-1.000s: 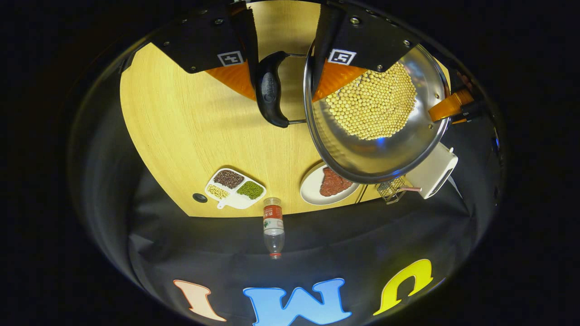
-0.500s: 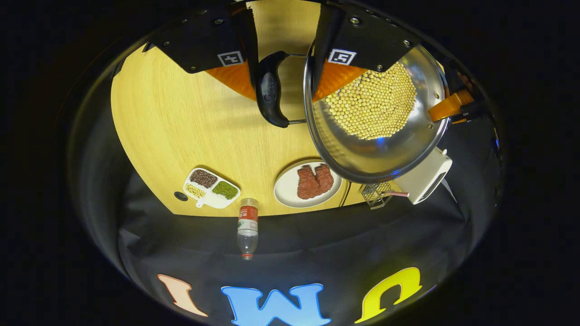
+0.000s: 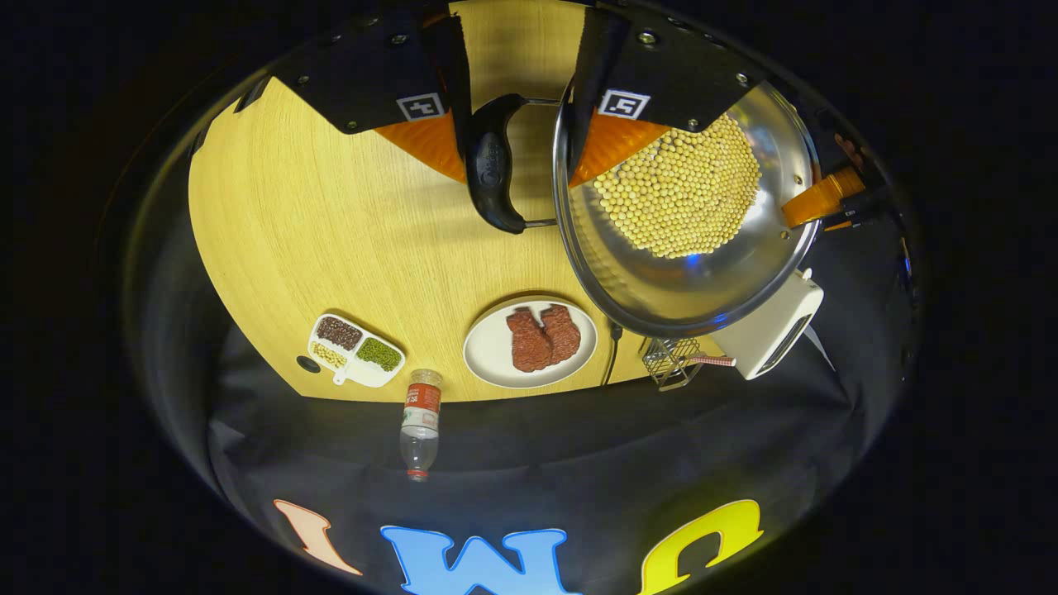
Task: First push the handle of the pot to place it horizontally, then grasp the pot with both hands and set it on the induction cooktop.
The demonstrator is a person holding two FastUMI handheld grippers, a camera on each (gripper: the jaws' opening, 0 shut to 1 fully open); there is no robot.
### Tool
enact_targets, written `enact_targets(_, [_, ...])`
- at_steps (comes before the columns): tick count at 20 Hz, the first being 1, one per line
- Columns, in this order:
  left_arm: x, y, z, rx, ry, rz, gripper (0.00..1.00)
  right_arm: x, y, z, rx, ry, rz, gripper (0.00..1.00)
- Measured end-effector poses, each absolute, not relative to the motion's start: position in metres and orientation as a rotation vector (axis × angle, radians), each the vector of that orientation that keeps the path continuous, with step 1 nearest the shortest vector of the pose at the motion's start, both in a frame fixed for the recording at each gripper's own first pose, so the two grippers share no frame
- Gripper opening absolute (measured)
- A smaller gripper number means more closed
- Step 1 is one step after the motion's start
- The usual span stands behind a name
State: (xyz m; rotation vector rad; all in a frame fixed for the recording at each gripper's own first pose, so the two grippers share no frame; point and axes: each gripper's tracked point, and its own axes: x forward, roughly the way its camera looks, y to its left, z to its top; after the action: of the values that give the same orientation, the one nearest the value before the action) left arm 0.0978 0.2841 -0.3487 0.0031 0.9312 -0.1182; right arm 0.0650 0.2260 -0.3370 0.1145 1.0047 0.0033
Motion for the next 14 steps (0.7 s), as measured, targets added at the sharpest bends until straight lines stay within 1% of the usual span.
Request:
enact_targets(10, [0.106,0.325,-0.347,0.031,0.939,-0.132,0.60,0.067,0.267,-0.340,0.132,1.019,-0.005,0.53])
enact_targets(11, [0.107,0.329,-0.349,0.036,0.937,-0.134,0.63,0.067,0.271,-0.343,0.137,1.024,-0.007,0.53])
enact_targets(14, [0.112,0.340,-0.355,0.046,0.936,-0.132,0.60,0.068,0.284,-0.350,0.149,1.039,-0.009,0.53])
